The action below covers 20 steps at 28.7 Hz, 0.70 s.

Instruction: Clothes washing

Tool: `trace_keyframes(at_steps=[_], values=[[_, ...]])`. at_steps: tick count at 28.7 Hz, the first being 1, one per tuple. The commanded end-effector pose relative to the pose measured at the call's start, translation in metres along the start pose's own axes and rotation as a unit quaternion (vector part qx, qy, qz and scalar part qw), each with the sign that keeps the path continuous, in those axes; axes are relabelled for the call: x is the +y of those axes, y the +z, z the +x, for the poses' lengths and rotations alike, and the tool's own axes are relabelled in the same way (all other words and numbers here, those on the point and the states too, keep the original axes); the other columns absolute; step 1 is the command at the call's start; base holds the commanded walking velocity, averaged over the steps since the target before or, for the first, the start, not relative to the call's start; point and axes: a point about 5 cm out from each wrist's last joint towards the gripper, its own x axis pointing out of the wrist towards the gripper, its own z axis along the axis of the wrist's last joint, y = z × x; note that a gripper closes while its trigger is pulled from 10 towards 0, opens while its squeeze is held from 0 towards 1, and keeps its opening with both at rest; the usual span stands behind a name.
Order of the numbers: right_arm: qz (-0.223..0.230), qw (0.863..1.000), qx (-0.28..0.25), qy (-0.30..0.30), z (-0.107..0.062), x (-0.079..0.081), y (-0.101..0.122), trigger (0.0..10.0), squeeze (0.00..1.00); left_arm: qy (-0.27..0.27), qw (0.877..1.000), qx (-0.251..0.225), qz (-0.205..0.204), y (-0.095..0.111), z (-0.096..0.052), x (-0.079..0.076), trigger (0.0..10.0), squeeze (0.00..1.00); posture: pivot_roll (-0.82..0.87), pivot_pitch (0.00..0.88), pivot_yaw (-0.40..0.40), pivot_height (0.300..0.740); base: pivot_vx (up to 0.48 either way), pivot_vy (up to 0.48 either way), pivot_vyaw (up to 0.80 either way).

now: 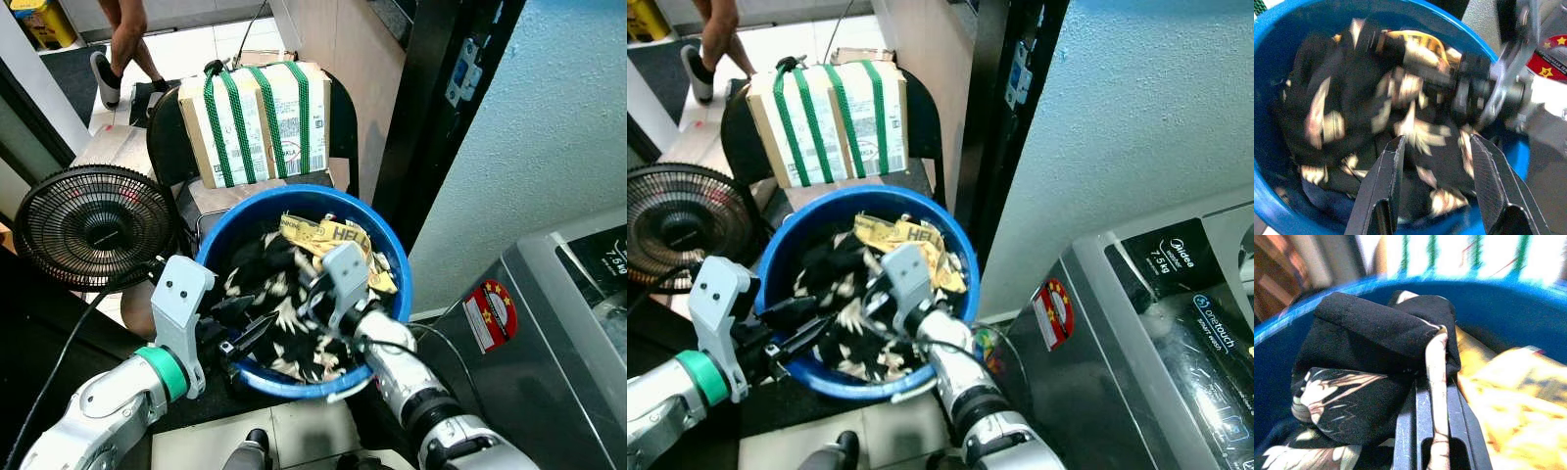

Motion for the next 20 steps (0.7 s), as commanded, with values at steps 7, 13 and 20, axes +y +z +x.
trace_keyframes(at_steps=[7, 13, 20], values=[[0.060, 0.991, -0.075, -0.093, 0.007, -0.025, 0.026, 0.0, 0.00, -0.008, 1.000, 0.006, -0.003, -0.003, 0.000, -0.003, 10.0, 0.00, 0.17, 0.168, 0.120, 0.740, 0.000, 0.000, 0.00], [0.079, 0.979, -0.143, -0.121, 0.015, -0.045, 0.060, 0.0, 0.00, -0.011, 1.000, -0.001, -0.003, -0.003, 0.005, -0.002, 10.0, 0.00, 0.16, 0.135, 0.110, 0.740, 0.000, 0.000, 0.00], [0.079, 0.964, -0.218, -0.129, 0.022, -0.059, 0.101, 0.0, 0.00, -0.011, 1.000, -0.012, -0.001, 0.000, 0.010, 0.000, 10.0, 0.00, 0.15, 0.104, 0.105, 0.740, 0.000, 0.000, 0.00]])
